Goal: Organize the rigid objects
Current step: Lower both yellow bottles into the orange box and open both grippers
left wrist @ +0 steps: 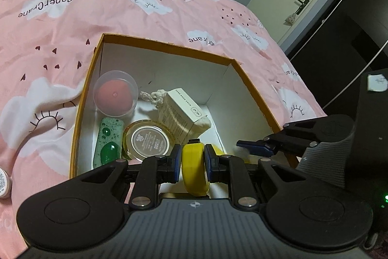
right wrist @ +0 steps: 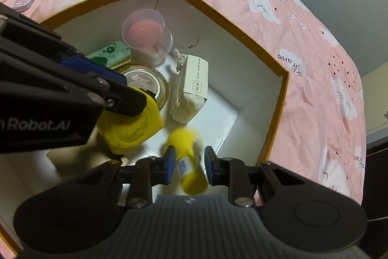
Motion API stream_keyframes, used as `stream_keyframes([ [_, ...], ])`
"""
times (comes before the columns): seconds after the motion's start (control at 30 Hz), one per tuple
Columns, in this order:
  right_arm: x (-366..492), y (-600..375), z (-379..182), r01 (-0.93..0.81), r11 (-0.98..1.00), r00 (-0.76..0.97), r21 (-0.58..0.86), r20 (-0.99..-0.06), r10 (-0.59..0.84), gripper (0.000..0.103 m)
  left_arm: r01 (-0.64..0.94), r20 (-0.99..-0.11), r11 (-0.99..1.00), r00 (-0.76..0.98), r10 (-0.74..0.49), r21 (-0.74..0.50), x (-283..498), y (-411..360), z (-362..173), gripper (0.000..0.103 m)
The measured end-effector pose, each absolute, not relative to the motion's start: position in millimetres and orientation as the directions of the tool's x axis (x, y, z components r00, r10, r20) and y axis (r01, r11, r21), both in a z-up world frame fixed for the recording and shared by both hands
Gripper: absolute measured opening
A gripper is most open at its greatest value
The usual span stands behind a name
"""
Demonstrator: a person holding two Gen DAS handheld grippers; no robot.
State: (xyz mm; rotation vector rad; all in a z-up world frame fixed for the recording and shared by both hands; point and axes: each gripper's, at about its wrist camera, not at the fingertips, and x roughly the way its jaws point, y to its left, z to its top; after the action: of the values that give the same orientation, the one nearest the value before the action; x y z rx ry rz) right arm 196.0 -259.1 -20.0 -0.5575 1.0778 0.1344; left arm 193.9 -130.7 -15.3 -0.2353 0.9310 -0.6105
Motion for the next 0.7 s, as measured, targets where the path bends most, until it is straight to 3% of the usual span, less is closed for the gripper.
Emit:
stream_keyframes([
  [0.23,185.2,-251.6,-4.4,-0.386,0.833,0.532,-0.396,-0.834,-0.15,0.04,0.406,-0.68,0.81,0.448,-0.58,-0.424,198.0,-142.6,-8.7,0.021],
  [0.4,179.3,-249.7,5.1,-0.391,0.806,0.571,-0.444,-0.804,-0.166,0.046,0.402,-0.69,0.811,0.436,-0.577,-0.425,205.3,-155.0,-11.9,0.021],
  [0.7,174.6,-252.6,3.0,-0.393,0.804,0.571,-0.446,-0.804,-0.167,0.047,0.391,-0.719,0.813,0.395,-0.572,-0.432,207.0,-159.1,-20.9,0.021],
])
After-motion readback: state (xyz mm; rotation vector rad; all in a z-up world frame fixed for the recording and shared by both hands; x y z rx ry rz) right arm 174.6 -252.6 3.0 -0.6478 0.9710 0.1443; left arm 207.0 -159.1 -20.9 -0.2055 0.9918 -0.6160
